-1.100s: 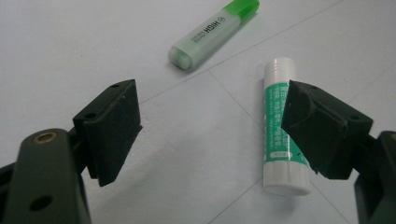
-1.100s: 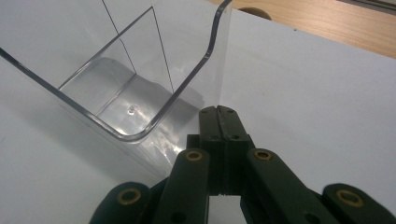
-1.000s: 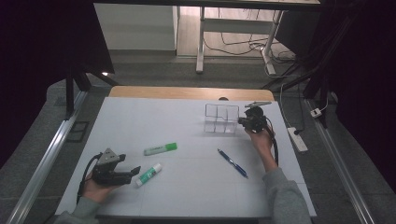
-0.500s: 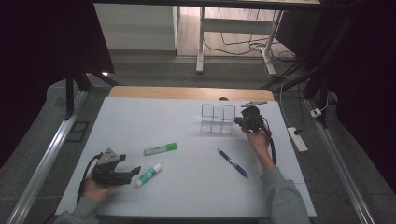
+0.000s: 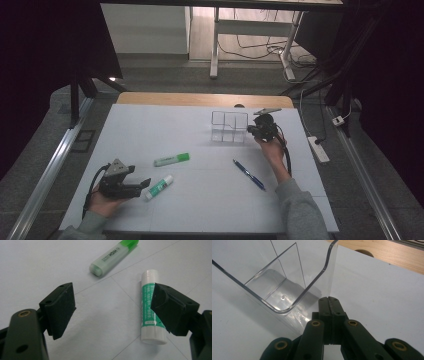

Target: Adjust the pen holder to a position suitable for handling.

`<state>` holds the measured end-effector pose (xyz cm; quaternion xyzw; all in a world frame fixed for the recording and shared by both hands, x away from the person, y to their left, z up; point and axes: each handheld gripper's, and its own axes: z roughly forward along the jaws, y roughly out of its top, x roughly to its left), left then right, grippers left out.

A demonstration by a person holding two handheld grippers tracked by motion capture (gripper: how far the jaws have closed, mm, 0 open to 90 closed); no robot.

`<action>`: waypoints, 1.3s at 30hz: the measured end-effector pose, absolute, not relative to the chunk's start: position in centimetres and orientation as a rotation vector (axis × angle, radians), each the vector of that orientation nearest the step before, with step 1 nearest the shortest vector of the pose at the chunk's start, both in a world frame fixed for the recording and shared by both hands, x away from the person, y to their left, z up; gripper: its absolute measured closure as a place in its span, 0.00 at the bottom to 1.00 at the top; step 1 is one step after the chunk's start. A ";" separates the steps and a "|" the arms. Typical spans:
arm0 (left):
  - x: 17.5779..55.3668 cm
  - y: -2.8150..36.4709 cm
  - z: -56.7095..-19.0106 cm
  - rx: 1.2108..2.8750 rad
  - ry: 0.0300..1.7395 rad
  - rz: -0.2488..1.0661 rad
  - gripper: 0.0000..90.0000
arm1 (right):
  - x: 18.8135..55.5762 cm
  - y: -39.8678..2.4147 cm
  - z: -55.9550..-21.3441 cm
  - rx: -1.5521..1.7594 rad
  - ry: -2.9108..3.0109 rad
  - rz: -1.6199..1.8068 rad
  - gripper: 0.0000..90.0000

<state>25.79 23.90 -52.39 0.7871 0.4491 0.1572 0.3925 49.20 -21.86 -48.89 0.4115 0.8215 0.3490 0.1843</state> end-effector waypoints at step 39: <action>25.8 24.0 -52.4 1.999 1.147 0.402 0.22 | 49.5 -18.2 -49.2 1.091 2.364 0.994 0.99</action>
